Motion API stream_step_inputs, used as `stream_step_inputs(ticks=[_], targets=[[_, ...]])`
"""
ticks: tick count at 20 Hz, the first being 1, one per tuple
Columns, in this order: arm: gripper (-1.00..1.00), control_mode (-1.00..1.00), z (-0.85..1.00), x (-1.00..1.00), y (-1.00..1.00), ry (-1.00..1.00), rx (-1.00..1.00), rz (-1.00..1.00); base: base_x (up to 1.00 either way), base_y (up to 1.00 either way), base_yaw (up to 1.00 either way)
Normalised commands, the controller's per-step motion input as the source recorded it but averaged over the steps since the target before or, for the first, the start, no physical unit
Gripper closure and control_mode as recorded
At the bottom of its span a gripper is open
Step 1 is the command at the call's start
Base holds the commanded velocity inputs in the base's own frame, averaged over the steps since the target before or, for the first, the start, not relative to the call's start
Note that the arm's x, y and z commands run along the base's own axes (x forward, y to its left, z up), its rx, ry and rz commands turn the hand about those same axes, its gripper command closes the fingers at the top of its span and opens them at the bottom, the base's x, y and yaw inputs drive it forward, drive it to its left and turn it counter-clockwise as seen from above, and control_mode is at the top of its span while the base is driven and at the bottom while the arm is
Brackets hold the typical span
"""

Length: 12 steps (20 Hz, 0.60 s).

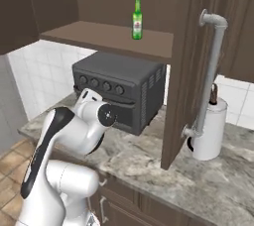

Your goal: Open the cabinet directly in front. Then move the beer and the mug to the dining counter with the candle on it.

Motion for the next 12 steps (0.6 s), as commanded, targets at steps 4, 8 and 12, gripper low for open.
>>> stream_step_inputs(ticks=[4,8,12], targets=[[-1.0,1.0,0.0,0.0,0.0,0.0,0.0,0.0,0.59,0.13,-0.35],[-1.0,1.0,0.0,0.0,0.0,0.0,0.0,0.0,0.6,0.23,-0.39],[-1.0,1.0,0.0,0.0,0.0,0.0,0.0,0.0,0.61,0.33,-0.4]])
